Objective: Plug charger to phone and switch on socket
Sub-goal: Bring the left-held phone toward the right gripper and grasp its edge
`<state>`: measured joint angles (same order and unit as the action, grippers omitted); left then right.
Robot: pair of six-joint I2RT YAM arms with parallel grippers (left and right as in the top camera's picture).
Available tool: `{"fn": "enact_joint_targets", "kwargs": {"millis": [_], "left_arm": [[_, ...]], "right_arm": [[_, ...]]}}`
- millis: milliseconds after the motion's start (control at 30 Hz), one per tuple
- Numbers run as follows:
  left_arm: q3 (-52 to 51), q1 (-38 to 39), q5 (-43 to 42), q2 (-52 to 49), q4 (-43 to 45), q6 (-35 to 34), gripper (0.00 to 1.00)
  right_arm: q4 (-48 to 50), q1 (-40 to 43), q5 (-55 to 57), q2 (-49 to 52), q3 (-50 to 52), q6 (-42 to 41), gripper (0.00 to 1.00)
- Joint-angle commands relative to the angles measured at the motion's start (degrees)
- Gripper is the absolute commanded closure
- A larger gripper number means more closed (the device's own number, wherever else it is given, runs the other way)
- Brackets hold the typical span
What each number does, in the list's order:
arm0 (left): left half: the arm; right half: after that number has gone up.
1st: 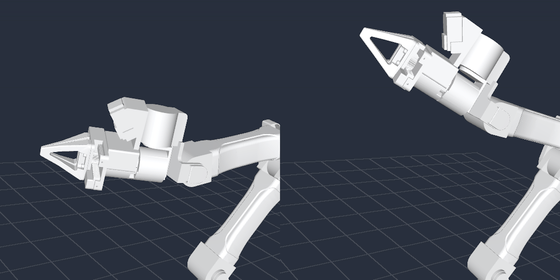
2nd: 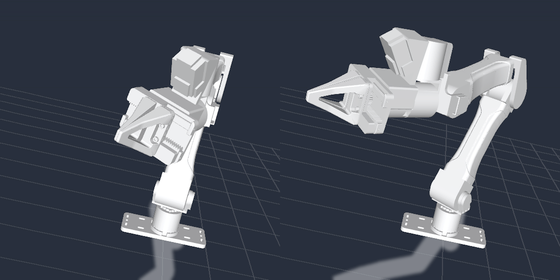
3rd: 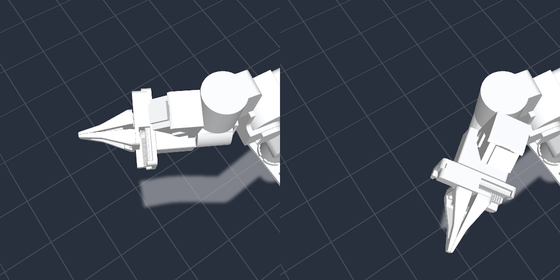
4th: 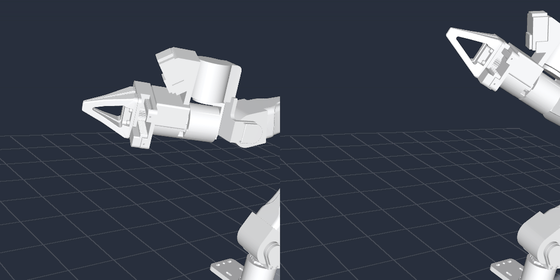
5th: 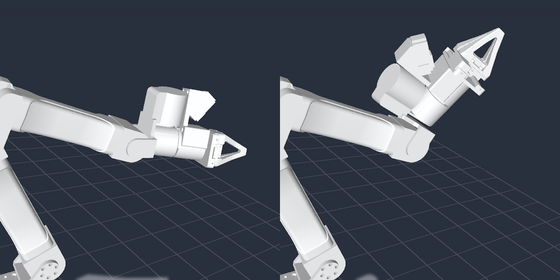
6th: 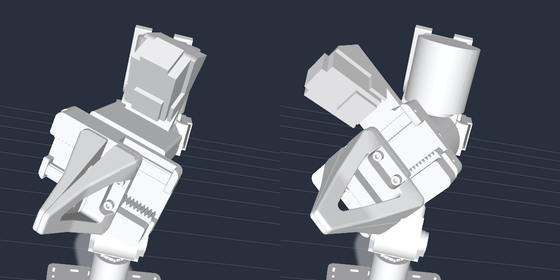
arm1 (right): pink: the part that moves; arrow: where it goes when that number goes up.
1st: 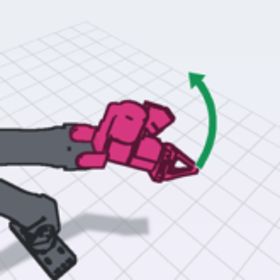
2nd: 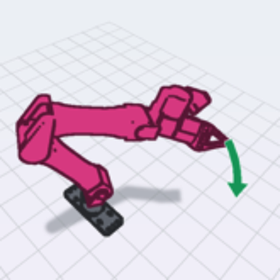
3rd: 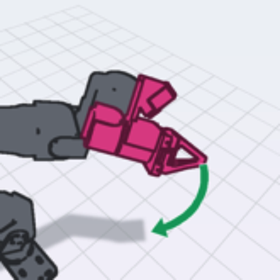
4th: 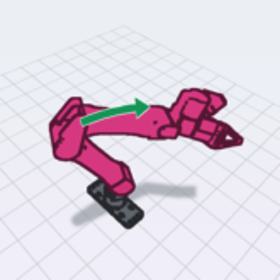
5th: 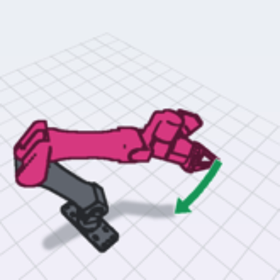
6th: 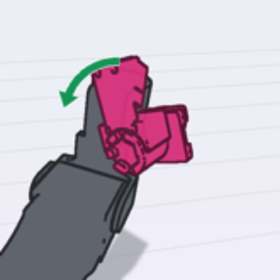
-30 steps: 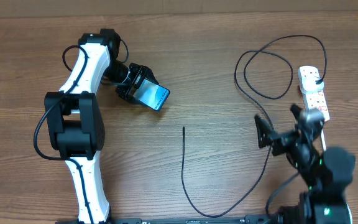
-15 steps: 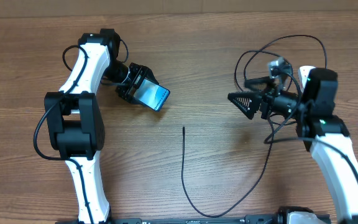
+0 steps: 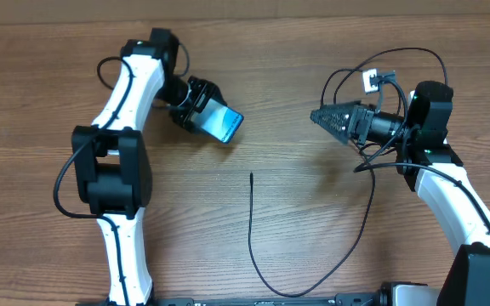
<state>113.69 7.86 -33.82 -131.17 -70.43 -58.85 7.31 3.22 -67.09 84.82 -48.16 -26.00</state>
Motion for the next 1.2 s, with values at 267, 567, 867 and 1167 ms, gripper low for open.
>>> {"fn": "enact_joint_targets", "kwargs": {"millis": [267, 567, 867, 1167], "left_arm": [[11.32, 4.39, 3.93, 0.15, -4.81, -5.75, 0.96], [11.47, 5.57, 3.93, 0.15, -8.48, -10.16, 0.96], [11.47, 6.21, 3.78, 0.15, -12.26, -12.11, 0.96], [11.47, 9.14, 3.8, 0.15, -11.61, -13.64, 0.96]], "right_arm": [[-8.09, -2.67, 17.05, 0.28, -1.27, -17.2, 0.0], [-4.02, -13.33, 22.58, 0.28, -1.03, -18.93, 0.0], [-3.13, -14.84, 24.3, 0.28, -1.03, -18.99, 0.0], [-8.39, -19.21, 33.2, 0.28, -0.98, -20.92, 0.0]]}}
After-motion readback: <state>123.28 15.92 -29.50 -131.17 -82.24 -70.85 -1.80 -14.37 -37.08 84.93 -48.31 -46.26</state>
